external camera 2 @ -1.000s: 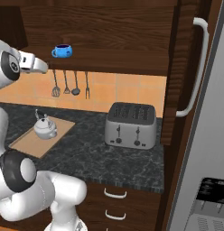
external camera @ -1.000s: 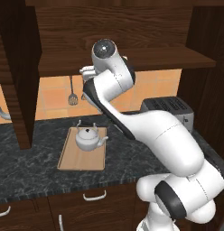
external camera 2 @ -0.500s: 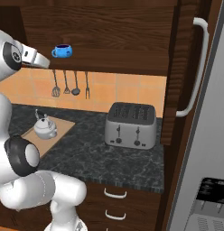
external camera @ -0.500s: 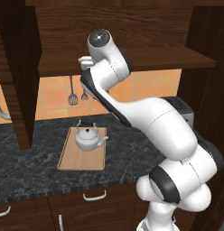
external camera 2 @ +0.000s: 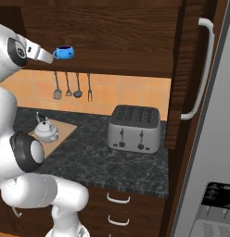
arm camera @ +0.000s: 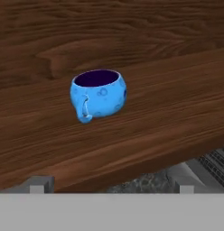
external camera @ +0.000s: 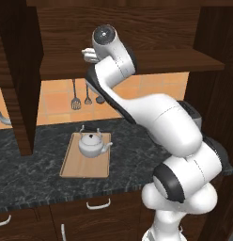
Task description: Pick the kettle from the counter and place it on the tray. Then pick the mug from the cabinet and place it on the tray. Then close the cabinet doors.
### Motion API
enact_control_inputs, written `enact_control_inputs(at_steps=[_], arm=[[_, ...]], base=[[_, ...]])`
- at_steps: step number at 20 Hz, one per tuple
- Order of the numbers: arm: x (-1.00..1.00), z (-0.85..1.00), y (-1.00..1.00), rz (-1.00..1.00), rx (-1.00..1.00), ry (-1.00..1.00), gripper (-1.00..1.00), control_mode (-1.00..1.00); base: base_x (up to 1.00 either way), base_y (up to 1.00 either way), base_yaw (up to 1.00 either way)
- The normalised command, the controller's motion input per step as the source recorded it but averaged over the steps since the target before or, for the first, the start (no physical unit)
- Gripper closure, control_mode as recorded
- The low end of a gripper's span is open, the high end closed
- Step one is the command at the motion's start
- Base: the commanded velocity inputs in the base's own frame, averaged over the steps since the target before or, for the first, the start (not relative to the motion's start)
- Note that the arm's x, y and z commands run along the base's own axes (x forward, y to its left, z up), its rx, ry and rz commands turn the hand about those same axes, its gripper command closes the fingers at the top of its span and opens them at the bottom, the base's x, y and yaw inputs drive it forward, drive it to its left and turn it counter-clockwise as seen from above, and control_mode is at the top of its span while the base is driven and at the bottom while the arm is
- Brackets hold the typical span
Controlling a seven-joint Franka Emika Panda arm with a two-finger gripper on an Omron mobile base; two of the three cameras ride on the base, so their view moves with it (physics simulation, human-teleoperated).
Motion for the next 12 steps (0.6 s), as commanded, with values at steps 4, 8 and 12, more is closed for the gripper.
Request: enact_control_inputs(at_steps=[4, 8, 12], arm=[[0.52, 0.0, 0.0, -0.05, 0.0, 0.03, -1.0, -1.0], [0.37, 0.0, 0.0, -0.08, 0.0, 0.07, -1.0, -1.0], [0.31, 0.11, 0.02, -0.12, 0.0, 0.11, -1.0, -1.0]], base=[[0.0, 0.0, 0.0], [0.0, 0.0, 0.0], [0.0, 0.0, 0.0]])
